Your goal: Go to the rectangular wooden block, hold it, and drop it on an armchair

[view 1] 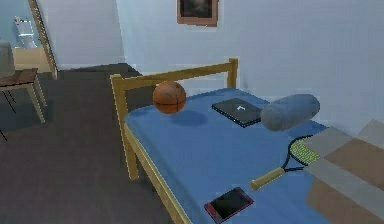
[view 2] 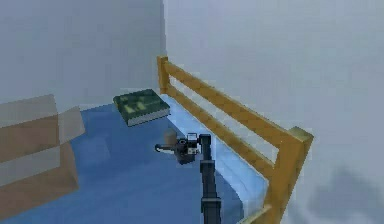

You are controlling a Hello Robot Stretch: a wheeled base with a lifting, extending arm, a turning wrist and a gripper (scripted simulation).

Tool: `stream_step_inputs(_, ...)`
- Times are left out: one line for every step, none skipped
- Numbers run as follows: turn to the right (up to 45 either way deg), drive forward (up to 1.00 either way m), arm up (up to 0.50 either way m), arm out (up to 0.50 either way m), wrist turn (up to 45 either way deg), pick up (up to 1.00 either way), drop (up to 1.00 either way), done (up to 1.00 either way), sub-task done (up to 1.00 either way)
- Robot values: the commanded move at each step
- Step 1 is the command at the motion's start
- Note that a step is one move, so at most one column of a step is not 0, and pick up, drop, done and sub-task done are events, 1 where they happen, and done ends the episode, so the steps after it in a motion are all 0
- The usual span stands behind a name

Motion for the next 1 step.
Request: stream_step_inputs(0.0,0.0,0.0,0.0,0.0,1.0,0.0,0.0,0.0)
